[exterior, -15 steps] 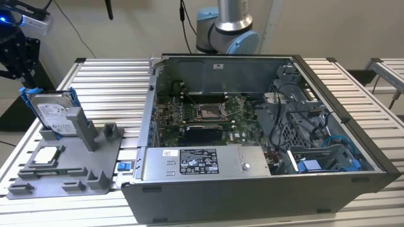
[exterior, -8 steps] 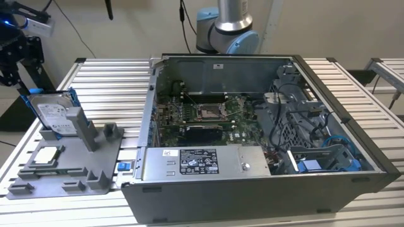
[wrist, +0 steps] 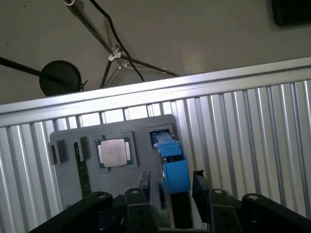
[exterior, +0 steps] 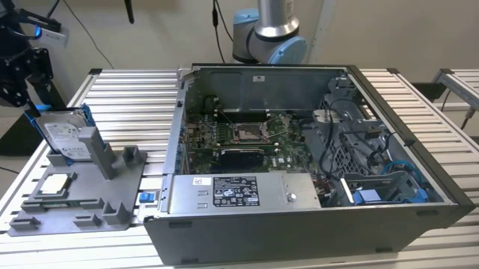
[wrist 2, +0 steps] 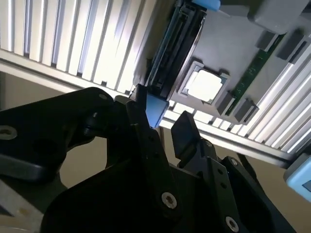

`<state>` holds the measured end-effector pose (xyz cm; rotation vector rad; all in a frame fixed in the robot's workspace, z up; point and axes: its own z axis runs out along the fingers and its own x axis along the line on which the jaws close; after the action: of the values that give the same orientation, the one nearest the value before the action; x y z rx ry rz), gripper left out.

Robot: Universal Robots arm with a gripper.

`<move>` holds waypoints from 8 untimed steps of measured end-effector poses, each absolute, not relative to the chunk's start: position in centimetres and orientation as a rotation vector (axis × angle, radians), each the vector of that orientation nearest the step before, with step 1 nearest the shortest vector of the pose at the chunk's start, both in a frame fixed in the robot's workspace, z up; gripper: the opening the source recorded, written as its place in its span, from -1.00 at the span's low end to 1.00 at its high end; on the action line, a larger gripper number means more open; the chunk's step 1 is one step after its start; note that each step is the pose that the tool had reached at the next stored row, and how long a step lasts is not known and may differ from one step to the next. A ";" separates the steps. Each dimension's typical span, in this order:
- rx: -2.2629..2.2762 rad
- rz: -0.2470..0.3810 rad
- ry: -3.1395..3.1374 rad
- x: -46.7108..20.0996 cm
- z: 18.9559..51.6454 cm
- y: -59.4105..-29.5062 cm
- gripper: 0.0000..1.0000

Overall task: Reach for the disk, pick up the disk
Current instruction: 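Pick up the disk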

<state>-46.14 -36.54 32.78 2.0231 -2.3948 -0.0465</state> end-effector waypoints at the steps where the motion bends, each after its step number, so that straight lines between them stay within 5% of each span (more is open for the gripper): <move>1: 2.027 -0.046 -2.392 -46.1 32.6 -36.5 1.00; 8: 2.053 -0.045 -2.371 -46.2 31.4 -36.4 1.00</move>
<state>-46.15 -36.43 31.36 2.0527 -2.3707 -0.0448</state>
